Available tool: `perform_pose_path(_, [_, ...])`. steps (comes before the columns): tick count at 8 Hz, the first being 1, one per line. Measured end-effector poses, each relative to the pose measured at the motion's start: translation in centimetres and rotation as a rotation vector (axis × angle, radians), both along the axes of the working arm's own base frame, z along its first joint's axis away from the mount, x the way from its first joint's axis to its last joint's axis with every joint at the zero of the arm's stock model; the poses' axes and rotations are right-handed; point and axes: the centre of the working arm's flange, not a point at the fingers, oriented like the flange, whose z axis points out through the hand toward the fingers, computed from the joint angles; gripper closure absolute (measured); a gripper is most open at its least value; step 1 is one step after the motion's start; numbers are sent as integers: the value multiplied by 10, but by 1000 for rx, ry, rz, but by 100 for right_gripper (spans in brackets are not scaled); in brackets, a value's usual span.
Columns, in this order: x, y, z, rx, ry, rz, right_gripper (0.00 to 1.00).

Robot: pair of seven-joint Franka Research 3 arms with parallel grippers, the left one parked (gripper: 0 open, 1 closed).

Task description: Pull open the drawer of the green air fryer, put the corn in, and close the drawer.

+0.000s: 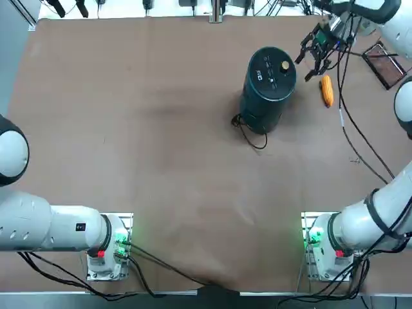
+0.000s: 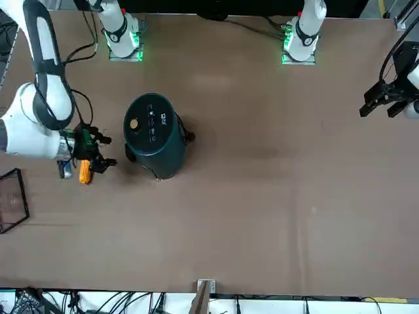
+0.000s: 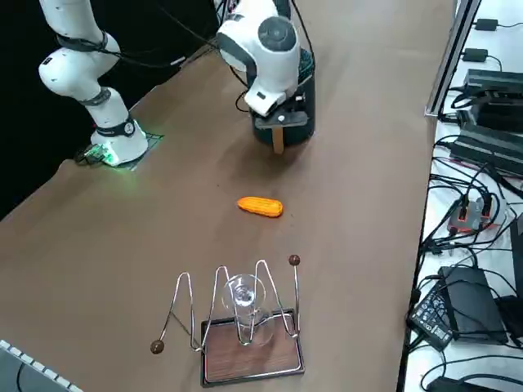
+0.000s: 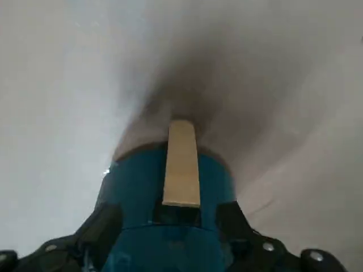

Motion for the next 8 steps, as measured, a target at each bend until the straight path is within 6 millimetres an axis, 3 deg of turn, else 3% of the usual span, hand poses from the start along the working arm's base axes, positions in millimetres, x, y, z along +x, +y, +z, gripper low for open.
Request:
perform_pose_path(3, [-16, 3, -25, 58, 46, -71, 1])
perform_pose_path(8, [-26, 9, -41, 52, 61, -79, 4])
